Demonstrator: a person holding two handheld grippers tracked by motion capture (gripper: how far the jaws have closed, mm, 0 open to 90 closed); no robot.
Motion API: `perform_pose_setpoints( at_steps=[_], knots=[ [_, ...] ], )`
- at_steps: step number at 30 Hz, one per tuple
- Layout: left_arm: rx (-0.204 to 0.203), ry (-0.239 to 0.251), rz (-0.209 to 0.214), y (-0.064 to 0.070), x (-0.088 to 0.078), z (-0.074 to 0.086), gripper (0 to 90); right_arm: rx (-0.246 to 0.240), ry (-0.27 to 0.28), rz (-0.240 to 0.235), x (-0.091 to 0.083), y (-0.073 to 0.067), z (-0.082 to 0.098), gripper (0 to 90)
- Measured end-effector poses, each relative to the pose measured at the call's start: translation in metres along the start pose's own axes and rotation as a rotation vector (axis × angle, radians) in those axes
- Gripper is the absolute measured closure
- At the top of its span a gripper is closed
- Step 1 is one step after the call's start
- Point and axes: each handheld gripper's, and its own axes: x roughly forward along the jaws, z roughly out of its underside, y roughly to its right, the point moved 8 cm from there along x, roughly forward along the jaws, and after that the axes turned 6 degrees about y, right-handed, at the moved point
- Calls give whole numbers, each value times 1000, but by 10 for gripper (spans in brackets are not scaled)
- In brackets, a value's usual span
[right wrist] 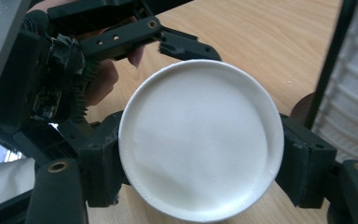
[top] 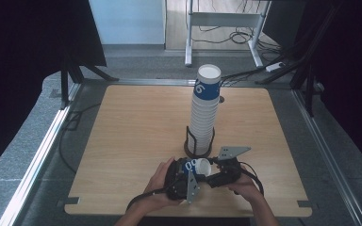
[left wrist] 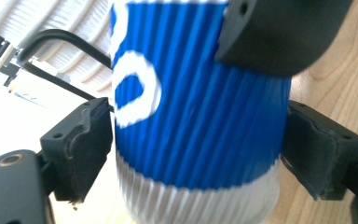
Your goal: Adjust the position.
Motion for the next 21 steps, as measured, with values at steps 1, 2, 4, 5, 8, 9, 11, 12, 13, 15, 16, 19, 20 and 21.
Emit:
perform_pose_setpoints(
  at_steps=[1, 2, 4, 5, 8, 9, 11, 12, 13, 15, 16, 19, 20, 21],
  knots=[
    [-8, 0, 4, 0, 0, 0, 93, 2, 7, 3, -2, 1, -1, 276],
    [-19, 4, 12, -1, -1, 1, 79, 6, 14, 1, -4, 2, -1, 277],
    [-29, 16, 29, -3, -2, 1, 63, 21, 40, -5, -9, 5, -4, 277],
    [-34, 20, 31, -3, -2, 1, 52, 32, 52, -2, -12, 6, -5, 277],
    [-39, 27, 39, -6, -5, 0, 49, 36, 70, -3, -18, 8, -7, 277],
    [-41, 29, 43, -6, -6, -1, 48, 36, 72, -3, -19, 8, -7, 277],
    [-43, 39, 48, -6, -7, -2, 48, 33, 71, -6, -19, 7, -7, 277],
    [-42, 41, 50, -6, -7, -2, 48, 32, 69, -7, -19, 7, -7, 277],
    [-41, 41, 53, -6, -7, -2, 48, 33, 67, -11, -18, 7, -6, 277],
    [-35, 37, 55, -5, -6, -2, 47, 28, 58, -20, -15, 5, -5, 277],
    [-30, 35, 61, -4, -5, -1, 49, 25, 52, -21, -13, 4, -5, 277],
    [-26, 31, 71, -1, -3, 1, 63, 17, 46, -35, -10, 0, -5, 277],
    [-22, 29, 72, 0, -3, 1, 77, 11, 44, -38, -9, -1, -5, 277],
    [-23, 28, 64, -1, -2, 2, 92, 10, 44, -41, -8, -2, -5, 277]
  ],
)
